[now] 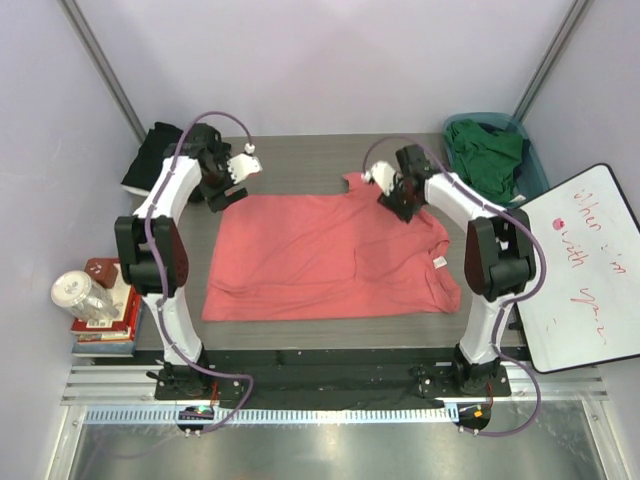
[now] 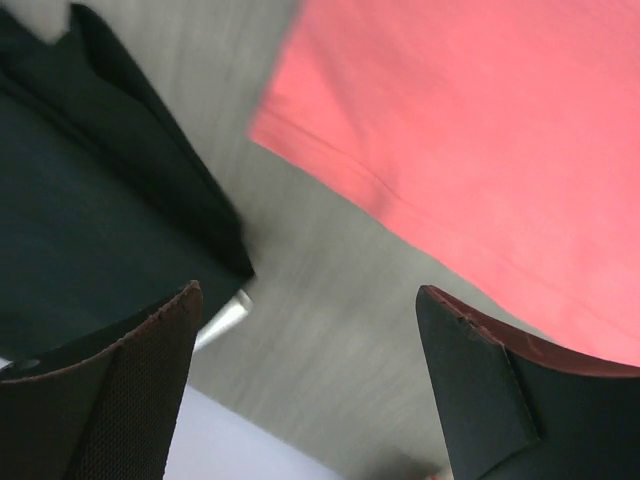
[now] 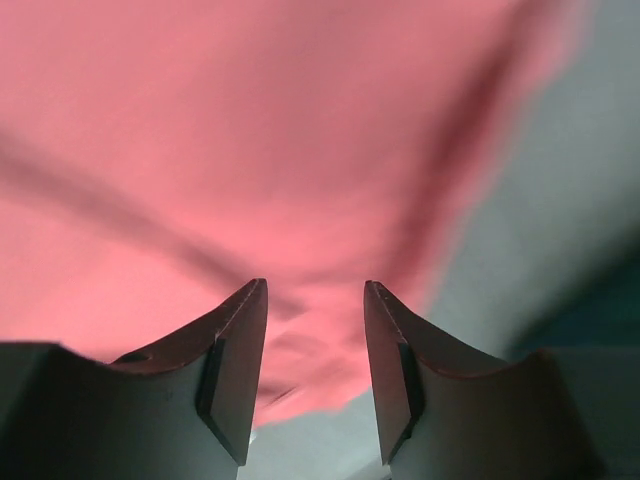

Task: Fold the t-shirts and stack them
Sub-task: Grap the side of the flattened tshirt furthest away from the robot with both arms

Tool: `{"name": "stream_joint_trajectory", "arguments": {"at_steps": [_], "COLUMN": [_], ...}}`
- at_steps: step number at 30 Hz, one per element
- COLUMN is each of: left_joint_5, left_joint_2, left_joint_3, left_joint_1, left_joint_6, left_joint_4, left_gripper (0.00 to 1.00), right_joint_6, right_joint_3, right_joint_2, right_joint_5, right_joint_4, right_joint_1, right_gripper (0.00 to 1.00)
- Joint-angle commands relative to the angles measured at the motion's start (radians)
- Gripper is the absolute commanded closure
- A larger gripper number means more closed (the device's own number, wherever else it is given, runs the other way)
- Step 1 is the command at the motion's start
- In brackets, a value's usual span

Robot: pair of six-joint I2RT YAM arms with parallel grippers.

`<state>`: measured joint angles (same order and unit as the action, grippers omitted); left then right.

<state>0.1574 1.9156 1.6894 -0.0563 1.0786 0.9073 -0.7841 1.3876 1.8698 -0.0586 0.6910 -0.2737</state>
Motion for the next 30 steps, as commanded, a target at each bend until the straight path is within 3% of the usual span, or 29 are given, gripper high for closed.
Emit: {"name": "stream_joint_trajectory", "arguments": {"at_steps": [1, 5, 14, 18, 30], "left_joint_5": [-0.012, -0.027, -0.065, -0.093, -0.134], "left_joint_2": [0.165, 0.256, 0.309, 0.327, 0.361], "left_joint_3": [0.169, 0.248, 0.227, 0.222, 0.230], "left_joint_1": [0.001, -0.010, -0.059, -0.076, -0.102], "left_joint_6": [-0.147, -0.148, -0.120, -0.129, -0.132], "left_joint_4": [-0.065, -0.054, -0.099, -0.119, -0.130], "left_gripper": [0.12, 0.12, 0.11, 0.11, 0.11], "right_joint_6": [0.183, 0.190, 0.218, 0.221, 0.276], "right_joint_3": [0.258, 0.418, 0.729, 0.754, 0.720], "right_joint_2": [0.135, 0.270, 0.508, 0.517, 0.477], "right_joint_5": [0.138, 0.158, 0.071, -0.001, -0.015], "right_joint_4": [-0.176, -0.222, -0.205, -0.220, -0.315], "right_joint_1": [0.048, 0.074, 0.068, 0.068, 0.059], "right_gripper": [0.51, 0.50, 0.50, 0.50, 0.51]}}
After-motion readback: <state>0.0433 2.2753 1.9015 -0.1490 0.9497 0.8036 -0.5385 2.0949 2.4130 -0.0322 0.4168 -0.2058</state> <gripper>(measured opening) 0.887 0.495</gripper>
